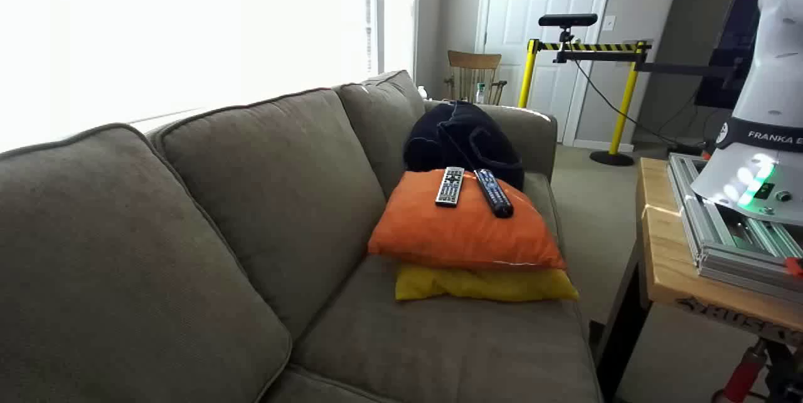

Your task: Put the black remote controller on the grey remote controller

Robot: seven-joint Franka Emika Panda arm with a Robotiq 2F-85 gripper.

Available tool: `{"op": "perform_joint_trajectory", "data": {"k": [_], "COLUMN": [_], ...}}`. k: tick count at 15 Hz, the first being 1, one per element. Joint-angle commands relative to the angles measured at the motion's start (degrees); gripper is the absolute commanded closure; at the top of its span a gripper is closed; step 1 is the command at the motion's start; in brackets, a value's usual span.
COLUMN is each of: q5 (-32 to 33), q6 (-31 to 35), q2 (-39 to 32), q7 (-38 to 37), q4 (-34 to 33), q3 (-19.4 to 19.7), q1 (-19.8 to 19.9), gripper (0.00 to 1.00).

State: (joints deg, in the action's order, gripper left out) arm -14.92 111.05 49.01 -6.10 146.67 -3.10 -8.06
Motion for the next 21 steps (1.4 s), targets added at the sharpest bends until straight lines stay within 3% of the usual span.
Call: {"op": "perform_joint_trajectory", "data": {"k": [1, 5, 8, 13, 16, 19, 21], "q5": [-0.5, -0.5, 3.2, 5.6, 8.2, 9.9, 9.6], "q6": [-0.2, -0.2, 8.5, 27.4, 35.3, 36.6, 32.7], "q2": [0.0, 0.0, -3.0, -10.6, -15.9, -21.1, -24.2], "q7": [0.5, 0.5, -3.7, -10.7, -17.4, -25.8, -29.3], "q4": [-0.1, -0.1, 2.2, 8.5, 11.4, 11.4, 10.3], "q3": [-0.6, -0.6, -3.5, -4.8, -6.4, -8.1, -7.7], "q1": [0.8, 0.8, 5.7, 13.1, 17.8, 21.6, 21.9], "gripper": [0.00, 0.00, 0.00, 0.00, 0.00, 0.00, 0.00]}}
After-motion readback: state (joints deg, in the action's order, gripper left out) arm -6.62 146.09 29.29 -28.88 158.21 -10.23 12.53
